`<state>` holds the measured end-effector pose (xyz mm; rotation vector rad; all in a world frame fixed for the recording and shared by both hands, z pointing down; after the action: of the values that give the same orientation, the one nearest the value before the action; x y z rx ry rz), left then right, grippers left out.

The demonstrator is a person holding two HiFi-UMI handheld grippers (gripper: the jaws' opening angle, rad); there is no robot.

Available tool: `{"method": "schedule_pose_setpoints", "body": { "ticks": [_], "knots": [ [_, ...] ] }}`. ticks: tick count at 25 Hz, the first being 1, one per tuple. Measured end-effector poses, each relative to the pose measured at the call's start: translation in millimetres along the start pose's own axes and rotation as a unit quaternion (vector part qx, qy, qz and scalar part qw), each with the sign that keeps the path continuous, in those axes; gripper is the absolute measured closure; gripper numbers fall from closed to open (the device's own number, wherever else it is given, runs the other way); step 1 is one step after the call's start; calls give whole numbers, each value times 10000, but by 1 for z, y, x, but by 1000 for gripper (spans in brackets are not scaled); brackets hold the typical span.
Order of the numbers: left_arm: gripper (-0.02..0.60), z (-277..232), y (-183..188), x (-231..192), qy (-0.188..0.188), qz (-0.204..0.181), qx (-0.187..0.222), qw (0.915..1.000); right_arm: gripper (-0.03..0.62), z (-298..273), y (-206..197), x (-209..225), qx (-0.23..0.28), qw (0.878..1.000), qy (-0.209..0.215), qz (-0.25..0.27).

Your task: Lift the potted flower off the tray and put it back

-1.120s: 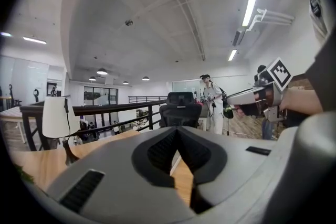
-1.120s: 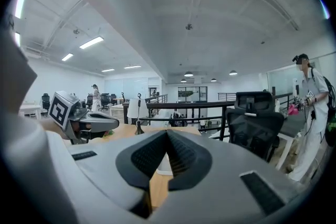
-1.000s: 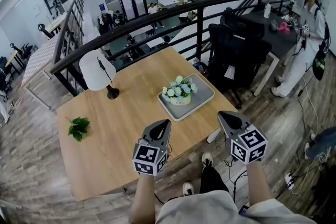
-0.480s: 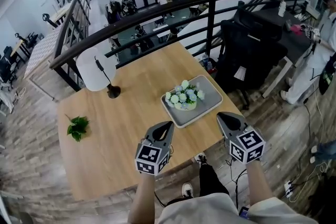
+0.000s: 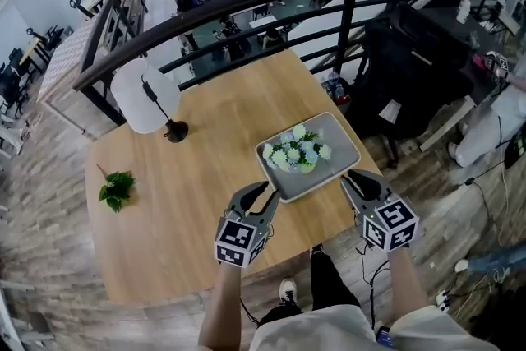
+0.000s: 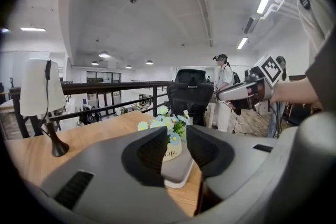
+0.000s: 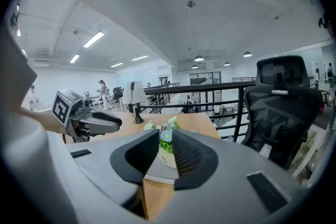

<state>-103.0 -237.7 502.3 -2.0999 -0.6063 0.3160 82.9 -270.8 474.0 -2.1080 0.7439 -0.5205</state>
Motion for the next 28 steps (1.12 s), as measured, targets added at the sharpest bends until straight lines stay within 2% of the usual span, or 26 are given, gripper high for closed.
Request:
{"method": "schedule_pose_setpoints", "body": {
  "ticks": [5,12,18,23,28],
  "knots": [
    [404,-22,-13,-8,-150,159,-152,9996,428,-26,-7,11,-73,9996,267,-87],
    [348,-52,-36,-21,-395,268,-311,9984,384,-62,-24,23,-235,9983,522,95],
    [317,-85,-57,-29,-470,353,-539,9968,368,-95,-43,36,-502,9964,644,207],
    [287,-106,-69,-32,-574,274,-676,9957,365,-118,-59,40,-708,9936,809,351],
    [284,-119,-76,-36,-571,255,-704,9956,361,-140,-72,44,-842,9910,996,298]
  ]
}}
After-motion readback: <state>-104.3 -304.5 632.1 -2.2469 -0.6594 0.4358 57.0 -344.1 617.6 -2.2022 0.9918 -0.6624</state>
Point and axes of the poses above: the fingertips, and each gripper's own axes: z backward along the fingers, x to its right, y out of its top, the point moved 2 cm from there along z, backward along the fingers, and after that the axes turned 15 degrees about -x, right-handed, at the moved point
